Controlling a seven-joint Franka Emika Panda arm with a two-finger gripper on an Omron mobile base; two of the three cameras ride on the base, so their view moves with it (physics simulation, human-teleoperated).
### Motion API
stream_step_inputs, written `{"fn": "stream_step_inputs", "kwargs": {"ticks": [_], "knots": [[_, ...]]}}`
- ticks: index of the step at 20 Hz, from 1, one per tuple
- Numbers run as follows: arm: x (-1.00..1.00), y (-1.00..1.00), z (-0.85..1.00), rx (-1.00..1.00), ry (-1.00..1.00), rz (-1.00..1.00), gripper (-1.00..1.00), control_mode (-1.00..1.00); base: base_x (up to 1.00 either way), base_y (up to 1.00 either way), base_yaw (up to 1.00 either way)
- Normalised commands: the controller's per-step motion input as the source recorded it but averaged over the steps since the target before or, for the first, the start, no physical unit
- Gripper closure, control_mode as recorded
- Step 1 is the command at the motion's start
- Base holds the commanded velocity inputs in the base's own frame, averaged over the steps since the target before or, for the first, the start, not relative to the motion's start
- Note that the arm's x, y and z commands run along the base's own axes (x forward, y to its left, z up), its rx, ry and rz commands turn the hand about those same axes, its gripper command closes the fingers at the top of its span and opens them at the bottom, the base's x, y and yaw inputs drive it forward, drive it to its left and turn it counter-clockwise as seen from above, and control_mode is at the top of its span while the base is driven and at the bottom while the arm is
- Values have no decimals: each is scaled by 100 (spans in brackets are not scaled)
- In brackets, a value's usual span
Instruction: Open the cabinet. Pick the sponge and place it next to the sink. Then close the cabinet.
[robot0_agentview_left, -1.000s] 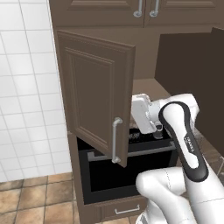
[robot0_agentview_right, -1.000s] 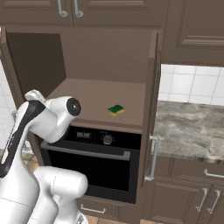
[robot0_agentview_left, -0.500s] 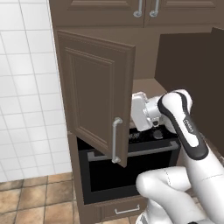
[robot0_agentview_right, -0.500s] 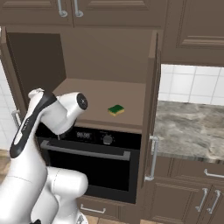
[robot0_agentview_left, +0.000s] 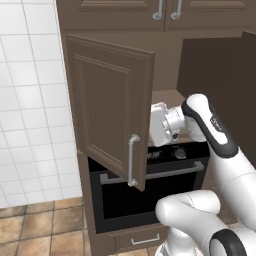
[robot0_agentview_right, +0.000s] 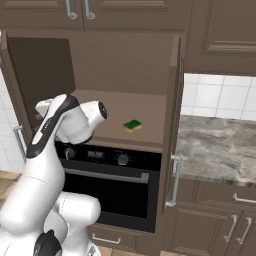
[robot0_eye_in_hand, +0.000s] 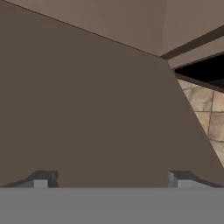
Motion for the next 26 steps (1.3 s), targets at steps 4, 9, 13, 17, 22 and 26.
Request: {"fn": "stream_step_inputs", "kwargs": {"ticks": [4, 9, 13, 17, 22, 26], "knots": [[-9, 21, 0, 6, 0, 12, -100, -100, 0, 0, 0], [-11, 27, 0, 6, 0, 10, -100, -100, 0, 0, 0], [-37, 28, 0, 6, 0, 10, -100, -100, 0, 0, 0], [-63, 29, 0, 7, -1, 10, -100, -100, 0, 0, 0], [-77, 35, 0, 6, -2, 10, -100, -100, 0, 0, 0], [-74, 49, 0, 3, -4, 9, -100, -100, 0, 0, 0]]}}
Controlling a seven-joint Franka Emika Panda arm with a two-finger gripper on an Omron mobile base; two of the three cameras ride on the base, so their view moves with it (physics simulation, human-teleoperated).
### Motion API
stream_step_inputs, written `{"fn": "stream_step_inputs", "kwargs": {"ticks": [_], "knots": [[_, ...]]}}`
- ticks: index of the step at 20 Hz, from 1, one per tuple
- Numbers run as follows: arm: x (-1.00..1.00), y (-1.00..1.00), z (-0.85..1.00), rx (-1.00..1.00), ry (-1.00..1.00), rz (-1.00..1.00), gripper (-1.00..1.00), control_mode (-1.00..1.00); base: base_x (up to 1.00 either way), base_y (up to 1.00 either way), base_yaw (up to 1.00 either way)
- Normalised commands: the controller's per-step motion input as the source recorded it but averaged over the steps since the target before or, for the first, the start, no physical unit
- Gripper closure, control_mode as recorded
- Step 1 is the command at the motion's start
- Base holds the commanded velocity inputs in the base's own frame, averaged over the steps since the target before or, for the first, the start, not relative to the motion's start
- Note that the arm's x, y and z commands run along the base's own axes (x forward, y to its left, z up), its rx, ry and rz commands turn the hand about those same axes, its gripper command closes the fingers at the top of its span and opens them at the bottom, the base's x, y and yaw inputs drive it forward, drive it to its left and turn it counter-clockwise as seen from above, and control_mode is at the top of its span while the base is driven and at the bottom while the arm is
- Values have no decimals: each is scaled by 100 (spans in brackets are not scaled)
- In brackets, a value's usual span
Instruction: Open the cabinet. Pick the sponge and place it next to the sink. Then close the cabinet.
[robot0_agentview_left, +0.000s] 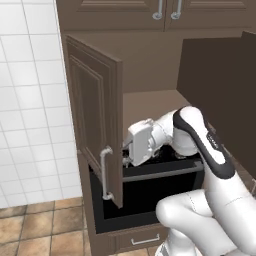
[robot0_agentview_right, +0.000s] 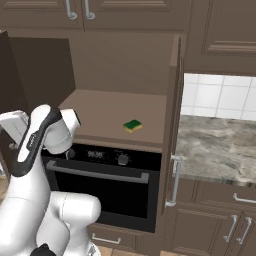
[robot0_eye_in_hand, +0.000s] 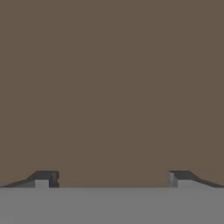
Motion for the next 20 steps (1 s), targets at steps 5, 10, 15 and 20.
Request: {"fn": "stream_step_inputs", "kwargs": {"ticks": [5, 10, 15, 20], "knots": [[-57, 70, 0, 0, -7, 6, -100, -100, 0, 0, 0], [-13, 98, 0, 0, -8, 0, -100, -100, 0, 0, 0], [16, 65, 0, 0, -4, -4, -100, -100, 0, 0, 0], [19, 32, 0, 0, -2, -3, -100, -100, 0, 0, 0]]}}
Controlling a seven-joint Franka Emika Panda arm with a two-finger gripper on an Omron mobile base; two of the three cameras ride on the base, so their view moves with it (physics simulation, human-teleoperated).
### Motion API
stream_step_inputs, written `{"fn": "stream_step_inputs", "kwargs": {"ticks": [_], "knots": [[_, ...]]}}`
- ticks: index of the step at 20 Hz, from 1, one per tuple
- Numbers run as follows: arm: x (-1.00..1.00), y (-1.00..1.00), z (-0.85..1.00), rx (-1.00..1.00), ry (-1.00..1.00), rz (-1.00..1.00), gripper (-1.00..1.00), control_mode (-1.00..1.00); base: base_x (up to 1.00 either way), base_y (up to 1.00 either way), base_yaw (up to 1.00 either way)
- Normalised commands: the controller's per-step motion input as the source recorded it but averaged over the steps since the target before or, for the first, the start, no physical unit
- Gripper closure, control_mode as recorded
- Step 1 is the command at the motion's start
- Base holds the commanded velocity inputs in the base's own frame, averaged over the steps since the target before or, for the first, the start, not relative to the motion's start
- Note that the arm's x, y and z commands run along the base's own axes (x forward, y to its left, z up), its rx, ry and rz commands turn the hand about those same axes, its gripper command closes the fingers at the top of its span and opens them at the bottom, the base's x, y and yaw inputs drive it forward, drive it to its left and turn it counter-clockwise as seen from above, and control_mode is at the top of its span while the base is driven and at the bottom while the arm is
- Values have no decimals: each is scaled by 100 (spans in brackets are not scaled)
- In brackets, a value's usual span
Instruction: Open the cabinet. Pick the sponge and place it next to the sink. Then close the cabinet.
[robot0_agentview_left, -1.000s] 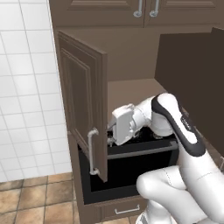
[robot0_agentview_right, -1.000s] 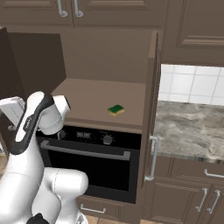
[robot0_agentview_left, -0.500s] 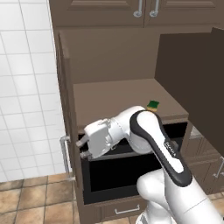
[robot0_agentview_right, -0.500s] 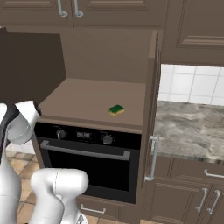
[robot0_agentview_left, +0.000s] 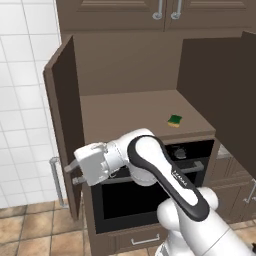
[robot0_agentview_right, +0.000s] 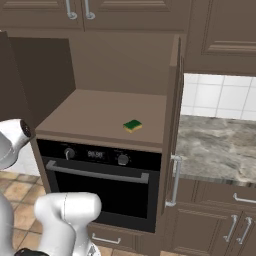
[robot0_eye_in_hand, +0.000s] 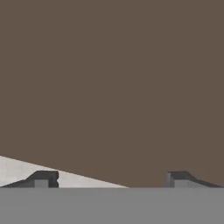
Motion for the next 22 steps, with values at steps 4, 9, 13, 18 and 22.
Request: {"fn": "stream_step_inputs", "kwargs": {"ticks": [4, 9, 13, 18, 22], "knots": [[-1, 1, 4, 0, -2, 0, -100, -100, 0, 0, 0], [0, 0, 0, 0, -2, 0, -100, -100, 0, 0, 0], [-9, -16, 2, -4, -8, 0, -100, -100, 0, 0, 0], [-22, -59, 12, -4, -10, -3, -100, -100, 0, 0, 0], [-16, -71, 23, -3, -9, -7, -100, -100, 0, 0, 0]]}}
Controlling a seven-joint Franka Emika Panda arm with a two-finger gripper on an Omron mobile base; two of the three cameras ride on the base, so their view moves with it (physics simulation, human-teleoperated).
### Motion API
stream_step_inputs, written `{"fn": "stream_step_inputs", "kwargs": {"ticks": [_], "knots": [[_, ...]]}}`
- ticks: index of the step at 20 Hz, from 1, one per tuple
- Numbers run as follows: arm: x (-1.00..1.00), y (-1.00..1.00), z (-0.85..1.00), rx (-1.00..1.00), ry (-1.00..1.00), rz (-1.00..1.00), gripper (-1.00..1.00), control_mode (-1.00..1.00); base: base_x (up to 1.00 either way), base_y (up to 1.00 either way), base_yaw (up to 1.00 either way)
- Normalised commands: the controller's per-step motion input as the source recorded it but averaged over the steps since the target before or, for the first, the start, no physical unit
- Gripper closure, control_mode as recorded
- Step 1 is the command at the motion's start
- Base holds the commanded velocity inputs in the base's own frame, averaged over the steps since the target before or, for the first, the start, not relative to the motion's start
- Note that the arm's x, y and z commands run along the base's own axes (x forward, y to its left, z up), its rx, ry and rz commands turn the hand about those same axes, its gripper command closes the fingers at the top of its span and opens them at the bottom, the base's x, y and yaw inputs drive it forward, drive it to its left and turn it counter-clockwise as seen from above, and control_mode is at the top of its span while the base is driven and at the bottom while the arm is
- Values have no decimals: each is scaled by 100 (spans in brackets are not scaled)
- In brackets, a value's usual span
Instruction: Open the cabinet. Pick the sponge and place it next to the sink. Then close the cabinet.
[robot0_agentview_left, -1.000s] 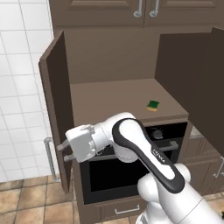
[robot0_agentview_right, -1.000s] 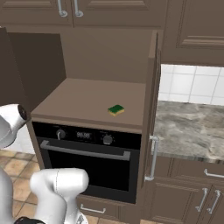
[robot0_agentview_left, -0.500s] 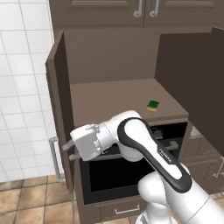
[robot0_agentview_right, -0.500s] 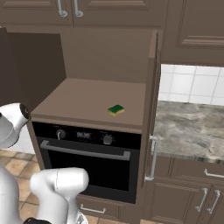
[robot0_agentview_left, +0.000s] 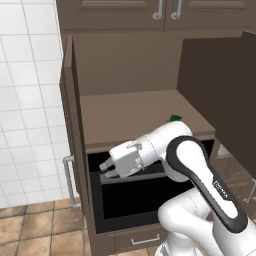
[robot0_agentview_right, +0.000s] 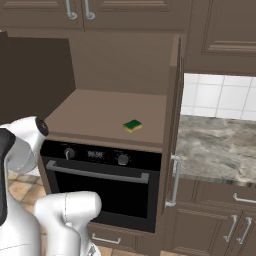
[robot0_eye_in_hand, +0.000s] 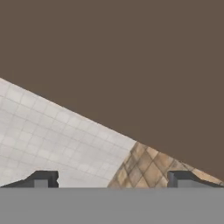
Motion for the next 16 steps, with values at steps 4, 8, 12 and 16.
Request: {"fn": "stream_step_inputs", "kwargs": {"ticks": [4, 8, 12, 16], "knots": [[-10, -58, 22, -1, -6, -6, -100, -100, 0, 0, 0], [-1, -58, 23, -2, -6, -5, -100, -100, 0, 0, 0], [0, -49, 16, -7, -2, -7, -100, -100, 0, 0, 0], [0, -45, 3, -13, -2, -9, -100, -100, 0, 0, 0]]}}
